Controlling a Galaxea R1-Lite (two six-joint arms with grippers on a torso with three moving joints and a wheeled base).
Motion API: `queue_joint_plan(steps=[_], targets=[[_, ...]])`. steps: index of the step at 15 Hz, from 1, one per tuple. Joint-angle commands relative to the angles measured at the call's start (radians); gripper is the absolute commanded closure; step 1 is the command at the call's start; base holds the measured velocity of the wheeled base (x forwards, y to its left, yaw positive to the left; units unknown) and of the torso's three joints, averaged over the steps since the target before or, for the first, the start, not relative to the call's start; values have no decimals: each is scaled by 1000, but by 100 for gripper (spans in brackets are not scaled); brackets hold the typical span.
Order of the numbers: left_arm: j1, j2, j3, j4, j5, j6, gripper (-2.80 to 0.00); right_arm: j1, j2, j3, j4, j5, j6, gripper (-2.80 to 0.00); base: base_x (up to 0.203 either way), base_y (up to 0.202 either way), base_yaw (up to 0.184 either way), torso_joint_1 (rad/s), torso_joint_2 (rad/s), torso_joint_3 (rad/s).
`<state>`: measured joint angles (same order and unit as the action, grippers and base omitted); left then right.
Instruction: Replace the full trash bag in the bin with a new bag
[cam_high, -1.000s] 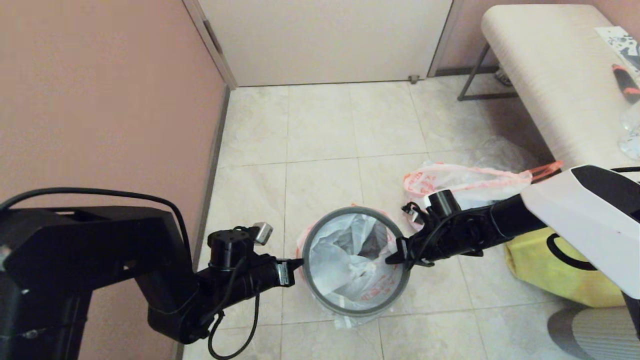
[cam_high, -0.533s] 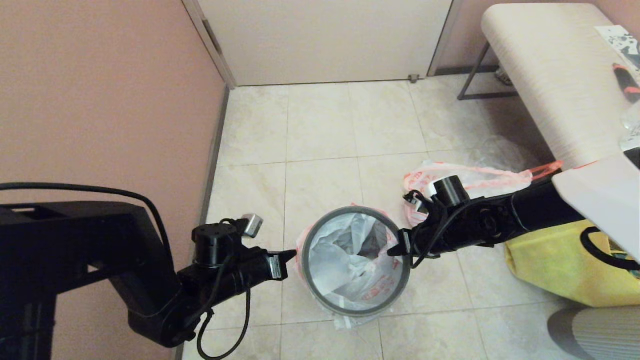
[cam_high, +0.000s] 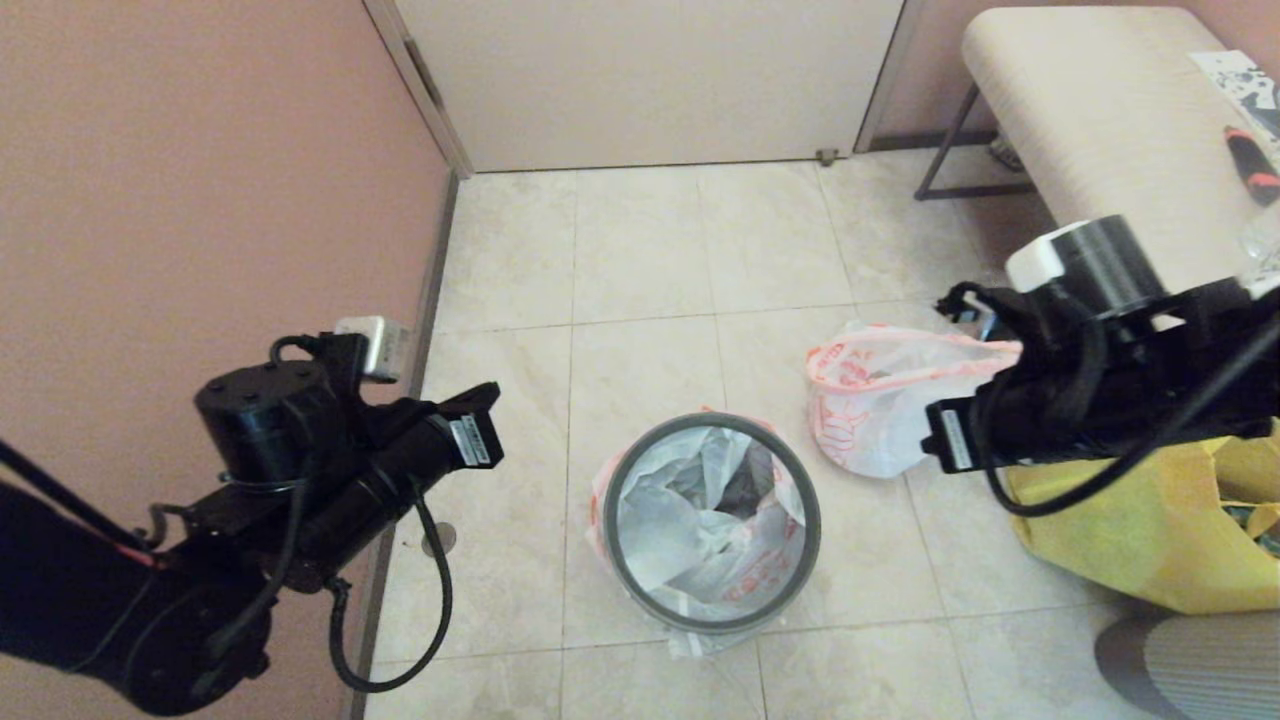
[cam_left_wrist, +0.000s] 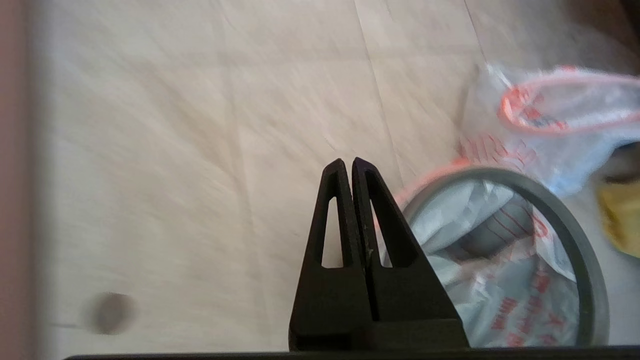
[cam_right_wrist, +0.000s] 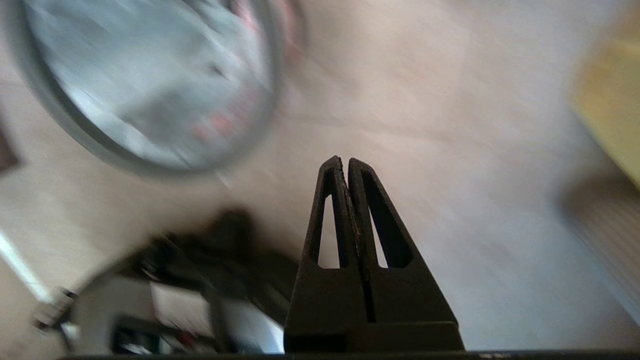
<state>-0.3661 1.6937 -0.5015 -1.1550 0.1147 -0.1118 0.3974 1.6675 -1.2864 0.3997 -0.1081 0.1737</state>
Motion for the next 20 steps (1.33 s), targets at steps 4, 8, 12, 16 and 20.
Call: queue_joint_plan(steps=[4, 8, 12, 16, 20], targets=[[-19, -434, 116, 97, 117, 93, 0, -19, -378, 233, 100, -218, -12, 0, 0, 0, 0, 0, 0, 0], [-21, -775, 146, 327, 236, 119, 0, -71, -659, 345, 177, -285, -23, 0, 0, 0, 0, 0, 0, 0], [169, -1070, 113, 593, 348, 137, 0, -201, -1001, 369, 307, -310, -72, 0, 0, 0, 0, 0, 0, 0], [321, -1242, 121, 725, 358, 118, 0, -274, -1286, 374, 426, -318, -171, 0, 0, 0, 0, 0, 0, 0], [333, -1416, 210, 871, 245, 116, 0, -284, -1386, 406, 462, -298, -198, 0, 0, 0, 0, 0, 0, 0]])
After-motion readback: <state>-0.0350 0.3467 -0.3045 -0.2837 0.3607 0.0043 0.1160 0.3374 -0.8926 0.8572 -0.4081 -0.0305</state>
